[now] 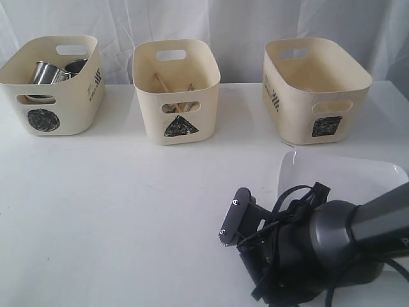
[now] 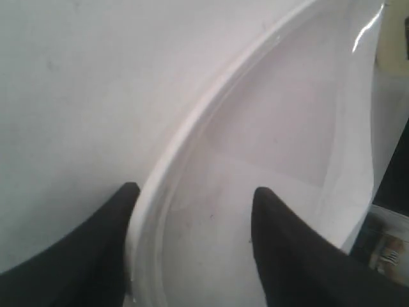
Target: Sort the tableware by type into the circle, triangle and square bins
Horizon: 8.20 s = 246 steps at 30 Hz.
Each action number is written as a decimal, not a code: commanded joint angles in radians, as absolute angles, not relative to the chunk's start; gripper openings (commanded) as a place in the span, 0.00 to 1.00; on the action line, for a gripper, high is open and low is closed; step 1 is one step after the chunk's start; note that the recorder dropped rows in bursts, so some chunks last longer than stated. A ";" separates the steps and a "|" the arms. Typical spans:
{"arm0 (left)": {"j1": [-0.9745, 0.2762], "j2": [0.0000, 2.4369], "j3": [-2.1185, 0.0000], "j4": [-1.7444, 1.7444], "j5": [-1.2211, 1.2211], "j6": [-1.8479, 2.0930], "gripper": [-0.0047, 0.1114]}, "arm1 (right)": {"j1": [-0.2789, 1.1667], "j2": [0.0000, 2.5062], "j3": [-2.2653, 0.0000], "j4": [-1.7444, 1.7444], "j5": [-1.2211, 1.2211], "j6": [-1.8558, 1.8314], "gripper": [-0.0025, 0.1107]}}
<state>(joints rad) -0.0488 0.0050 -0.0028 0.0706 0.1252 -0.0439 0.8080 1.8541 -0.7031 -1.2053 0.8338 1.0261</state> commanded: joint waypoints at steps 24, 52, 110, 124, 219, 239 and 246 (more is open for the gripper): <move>-0.048 0.000 0.000 0.065 0.128 -0.047 0.04 | 0.978 1.178 -0.737 -0.872 0.749 1.059 0.02; -0.048 0.000 0.000 0.065 0.128 -0.047 0.04 | 0.854 0.843 -0.765 -1.309 0.657 0.951 0.02; -0.048 0.000 0.000 0.065 0.128 -0.047 0.04 | 0.046 1.863 -1.469 -1.432 -0.181 1.040 0.02; -0.048 0.000 0.000 0.065 0.128 -0.047 0.04 | 0.031 1.833 -1.452 -1.432 -0.208 1.110 0.22; -0.048 0.000 0.000 0.065 0.126 -0.047 0.04 | 0.031 0.000 0.000 -1.135 -0.028 0.998 0.02; -0.048 0.000 0.000 0.065 0.126 -0.047 0.04 | 0.031 0.000 0.000 -1.118 0.000 0.944 0.02; -0.048 0.000 0.000 0.065 0.126 -0.047 0.04 | 0.031 0.000 0.000 -1.118 0.000 0.944 0.02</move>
<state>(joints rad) -0.0488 0.0050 -0.0028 0.0706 0.1252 -0.0439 0.0409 0.0063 -0.0046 -1.1156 0.0000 0.9534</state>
